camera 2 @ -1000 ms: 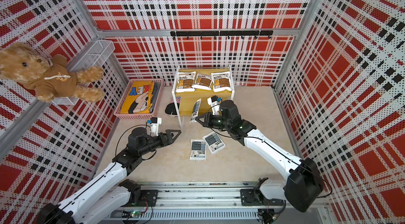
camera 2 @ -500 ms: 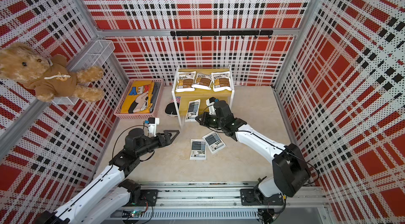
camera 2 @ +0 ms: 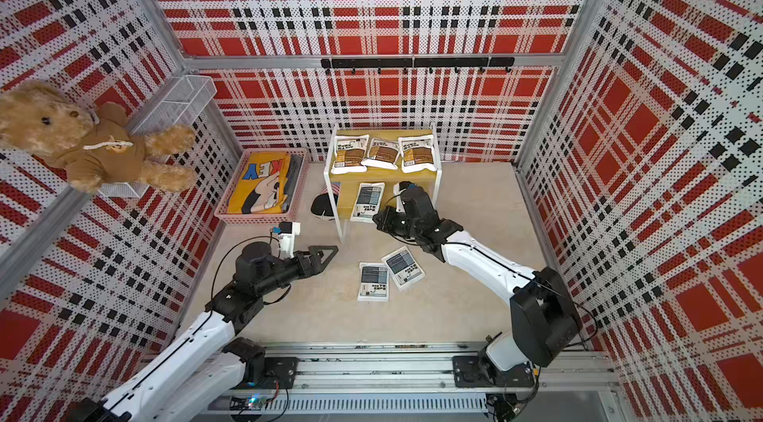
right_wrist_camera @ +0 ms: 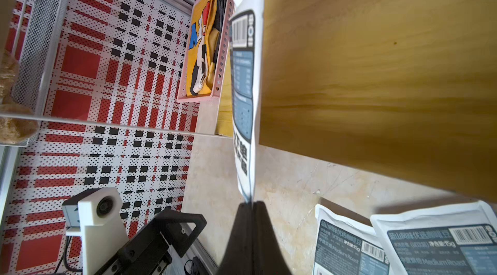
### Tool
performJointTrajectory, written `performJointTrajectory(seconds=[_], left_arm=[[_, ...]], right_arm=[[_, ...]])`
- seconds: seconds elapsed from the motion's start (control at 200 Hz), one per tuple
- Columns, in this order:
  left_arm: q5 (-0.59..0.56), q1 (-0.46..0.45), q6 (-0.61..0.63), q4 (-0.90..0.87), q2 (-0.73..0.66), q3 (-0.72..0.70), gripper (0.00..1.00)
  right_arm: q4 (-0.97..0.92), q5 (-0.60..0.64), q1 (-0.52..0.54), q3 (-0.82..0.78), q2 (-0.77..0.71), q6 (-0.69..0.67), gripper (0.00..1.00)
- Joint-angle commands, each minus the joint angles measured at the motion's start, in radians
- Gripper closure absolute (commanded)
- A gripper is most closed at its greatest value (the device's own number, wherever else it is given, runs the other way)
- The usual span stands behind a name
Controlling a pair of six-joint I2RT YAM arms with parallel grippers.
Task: Place the bagged coffee beans on the shelf by color
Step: Place the bagged coffee beans on the shelf.
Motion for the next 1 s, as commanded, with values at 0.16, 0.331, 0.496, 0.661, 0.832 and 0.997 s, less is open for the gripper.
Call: performJointTrajectory(seconds=[0.16, 0.331, 0.496, 0.661, 0.832, 0.997], left_arm=[[0.008, 0.012, 0.018, -0.029, -0.019, -0.004, 0.01], [0.008, 0.015, 0.018, -0.032, -0.02, -0.004, 0.01], [0.008, 0.016, 0.018, -0.032, -0.022, -0.007, 0.01], [0.007, 0.016, 0.017, -0.03, -0.021, -0.011, 0.01], [0.005, 0.017, 0.017, -0.029, -0.024, -0.011, 0.01], [0.005, 0.018, 0.015, -0.029, -0.028, -0.012, 0.01]], right_arm=[[-0.02, 0.002, 0.001, 0.075, 0.074, -0.005, 1.0], [-0.018, 0.005, 0.001, 0.093, 0.094, 0.002, 1.0], [-0.026, 0.005, 0.001, 0.098, 0.099, 0.0, 0.92], [-0.027, 0.01, 0.001, 0.092, 0.091, 0.002, 0.83], [-0.033, 0.016, 0.001, 0.092, 0.08, 0.001, 0.8], [-0.038, 0.028, 0.001, 0.076, 0.061, 0.004, 0.77]])
